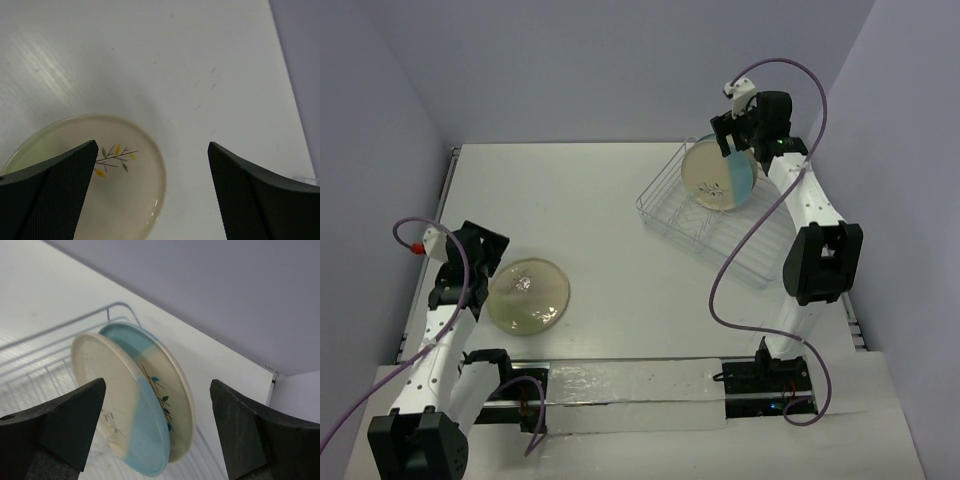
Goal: Load the plates into the dish rack
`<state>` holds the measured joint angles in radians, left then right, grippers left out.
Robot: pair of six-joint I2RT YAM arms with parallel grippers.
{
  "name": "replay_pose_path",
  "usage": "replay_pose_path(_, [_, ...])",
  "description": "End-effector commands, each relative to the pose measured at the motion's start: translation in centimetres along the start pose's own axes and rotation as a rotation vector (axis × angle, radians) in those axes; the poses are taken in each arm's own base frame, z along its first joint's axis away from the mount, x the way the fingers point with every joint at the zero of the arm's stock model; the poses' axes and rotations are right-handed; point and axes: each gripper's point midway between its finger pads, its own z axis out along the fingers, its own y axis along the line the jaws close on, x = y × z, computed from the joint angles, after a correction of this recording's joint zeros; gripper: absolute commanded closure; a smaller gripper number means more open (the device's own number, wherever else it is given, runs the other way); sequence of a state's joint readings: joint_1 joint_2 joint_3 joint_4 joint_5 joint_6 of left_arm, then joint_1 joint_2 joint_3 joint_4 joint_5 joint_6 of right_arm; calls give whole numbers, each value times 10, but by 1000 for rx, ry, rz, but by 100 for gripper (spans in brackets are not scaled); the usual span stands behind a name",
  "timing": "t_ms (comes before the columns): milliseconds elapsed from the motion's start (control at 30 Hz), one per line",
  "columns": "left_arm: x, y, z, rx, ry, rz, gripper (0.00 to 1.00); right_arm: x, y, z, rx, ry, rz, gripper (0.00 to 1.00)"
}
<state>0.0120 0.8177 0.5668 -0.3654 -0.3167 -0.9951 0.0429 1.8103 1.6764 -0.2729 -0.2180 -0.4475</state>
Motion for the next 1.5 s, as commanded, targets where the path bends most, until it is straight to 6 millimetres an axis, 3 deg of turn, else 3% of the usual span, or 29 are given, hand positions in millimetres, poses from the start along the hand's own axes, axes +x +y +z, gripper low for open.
replay_pose_path(0, [-10, 27, -6, -183, -48, -84, 1, -87, -7, -49, 52, -225, 117, 0])
replay_pose_path(100, [-8, 46, -6, -284, -66, -118, 1, -104, 23, -58, 33, -256, 144, 0])
replay_pose_path(267, [3, 61, -2, -360, -32, -107, 1, -130, 78, -72, -5, -289, 156, 0])
replay_pose_path(367, [11, 60, 5, -351, -3, -83, 1, -144, 128, -73, -117, -303, 214, 0])
replay_pose_path(467, [24, 68, 12, -371, 44, -58, 1, -146, 168, -65, -255, -275, 288, 0])
replay_pose_path(533, [32, 78, 18, -393, 83, -45, 1, -145, 210, -57, -380, -223, 312, 0])
replay_pose_path(667, [48, 85, 23, -380, 157, -64, 1, -149, 263, -54, -486, -181, 358, 0])
replay_pose_path(800, [48, 85, 22, -342, 151, -60, 5, -161, 292, -47, -544, -162, 431, 0])
replay_pose_path(967, [66, 96, 10, -315, 201, -76, 5, -152, 312, -39, -563, -95, 538, 0])
replay_pose_path(1067, [72, 100, 6, -305, 206, -108, 6, -132, 328, -33, -567, -25, 592, 0])
replay_pose_path(1200, [61, 93, 3, -308, 184, -109, 7, -111, 353, -32, -584, 42, 616, 0])
replay_pose_path(1333, [35, 95, -9, -379, 97, -126, 4, -88, 384, -28, -620, 90, 576, 0])
replay_pose_path(1467, [26, 93, -13, -373, 47, -169, 3, -65, 418, -30, -710, 128, 523, 0])
